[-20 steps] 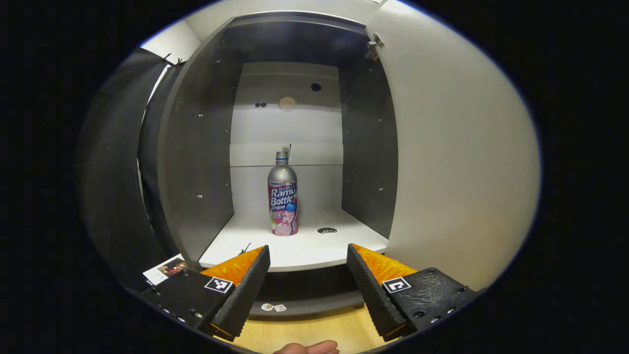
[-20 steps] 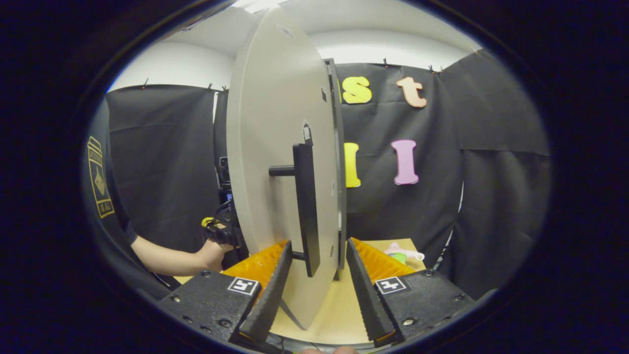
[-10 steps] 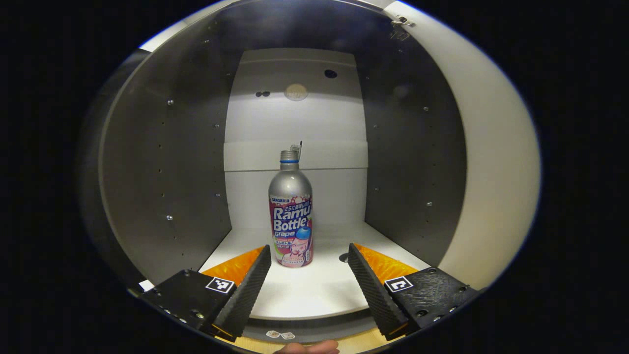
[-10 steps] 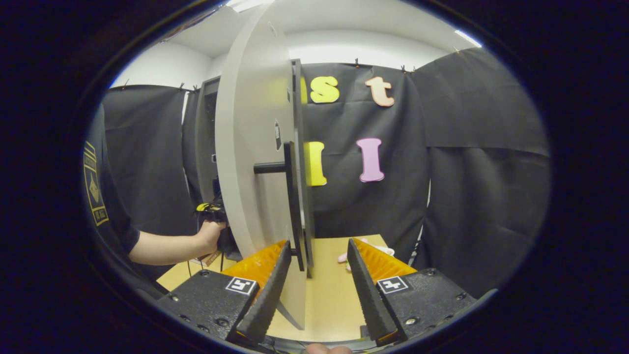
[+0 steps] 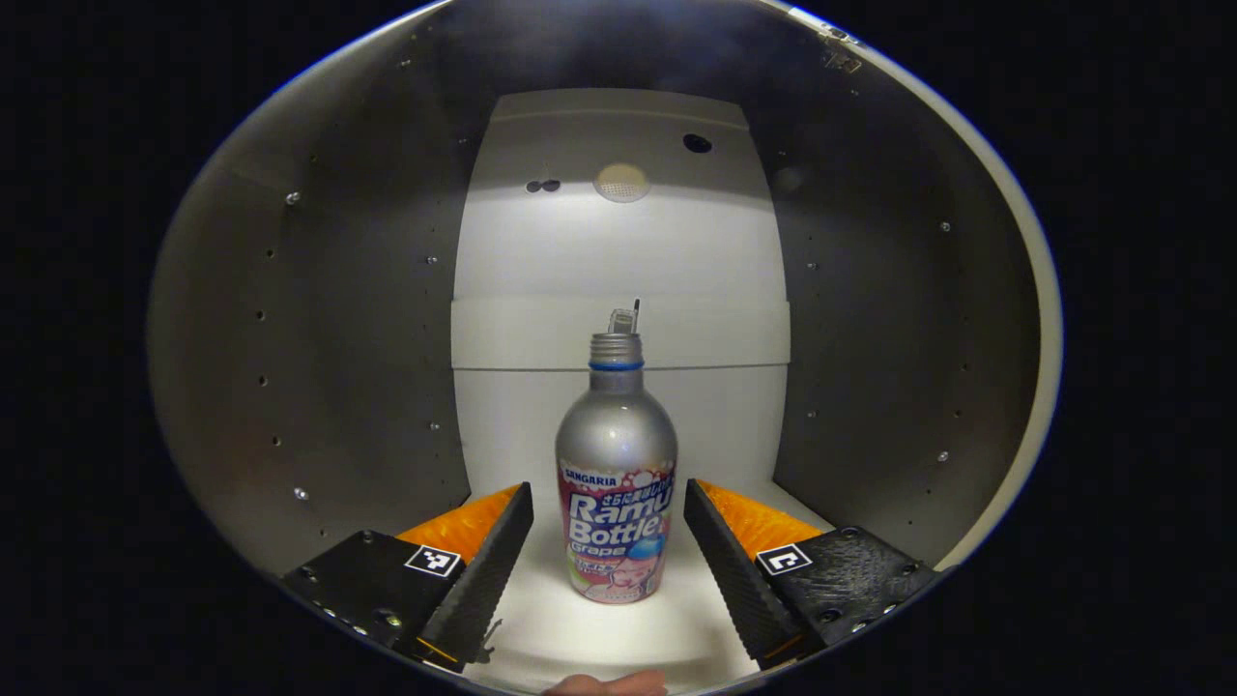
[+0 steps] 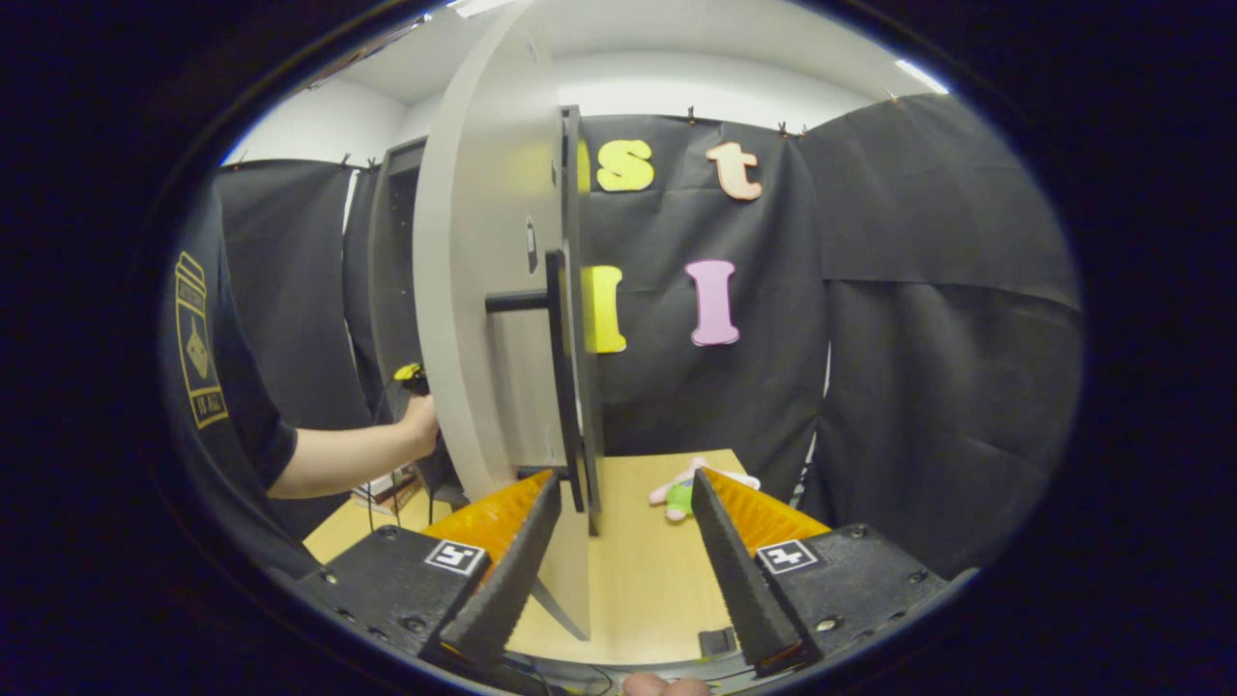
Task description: Open the cabinet door with the right hand, grasp the bottle in the cabinet with the left hand and place it on the coaster, then close the cabinet door with the right hand.
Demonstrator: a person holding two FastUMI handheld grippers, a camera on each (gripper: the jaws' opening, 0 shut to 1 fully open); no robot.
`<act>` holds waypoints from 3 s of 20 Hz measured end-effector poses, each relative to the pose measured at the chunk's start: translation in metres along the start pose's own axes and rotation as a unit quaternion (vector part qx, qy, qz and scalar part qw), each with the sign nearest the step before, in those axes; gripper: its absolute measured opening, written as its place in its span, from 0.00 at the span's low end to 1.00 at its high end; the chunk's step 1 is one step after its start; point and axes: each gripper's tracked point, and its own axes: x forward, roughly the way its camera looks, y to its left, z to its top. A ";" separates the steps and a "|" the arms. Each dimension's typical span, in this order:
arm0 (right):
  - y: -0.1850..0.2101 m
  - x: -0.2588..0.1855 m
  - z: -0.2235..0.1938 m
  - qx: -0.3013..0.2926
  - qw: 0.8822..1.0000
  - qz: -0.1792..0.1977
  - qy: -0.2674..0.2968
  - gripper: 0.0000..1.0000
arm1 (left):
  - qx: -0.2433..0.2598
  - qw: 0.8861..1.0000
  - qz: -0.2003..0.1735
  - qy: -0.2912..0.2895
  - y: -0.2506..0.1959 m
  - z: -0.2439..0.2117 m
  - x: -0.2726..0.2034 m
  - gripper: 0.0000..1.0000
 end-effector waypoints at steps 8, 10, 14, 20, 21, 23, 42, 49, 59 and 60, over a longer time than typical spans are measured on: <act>-0.001 0.008 0.006 0.022 1.000 -0.008 -0.020 0.97 | 0.017 0.999 -0.006 0.033 -0.009 -0.012 0.015 0.95; -0.001 0.010 0.007 0.031 0.999 -0.007 -0.022 0.97 | 0.015 0.999 -0.004 0.041 -0.007 -0.014 0.016 0.96; -0.002 0.011 0.007 0.037 0.999 -0.013 -0.025 0.96 | -0.003 0.998 -0.012 0.063 -0.009 -0.021 0.019 0.93; -0.001 0.014 0.008 0.037 0.999 -0.011 -0.026 0.96 | -0.004 0.999 -0.015 0.051 -0.012 -0.010 0.008 0.77; -0.001 0.015 0.007 0.040 0.999 -0.008 -0.027 0.96 | -0.006 0.999 -0.015 0.048 -0.014 -0.006 0.001 0.76; 0.000 0.017 0.006 0.053 0.998 0.002 -0.029 0.97 | -0.010 0.999 -0.013 0.051 -0.017 -0.009 -0.016 0.77; 0.012 -0.012 -0.040 0.111 0.993 -0.035 -0.011 0.99 | 0.007 0.998 -0.046 -0.038 0.027 -0.005 -0.189 0.76; 0.024 -0.022 -0.061 0.079 0.996 -0.021 0.019 0.99 | -0.008 1.000 0.004 -0.018 0.065 -0.048 -0.260 0.73; 0.029 -0.007 -0.135 0.045 0.994 0.027 0.091 0.99 | 0.037 0.996 0.078 -0.001 0.107 -0.131 -0.355 0.73; 0.032 -0.007 -0.144 0.038 0.994 0.032 0.099 0.99 | 0.036 0.996 0.087 0.010 0.112 -0.152 -0.361 0.73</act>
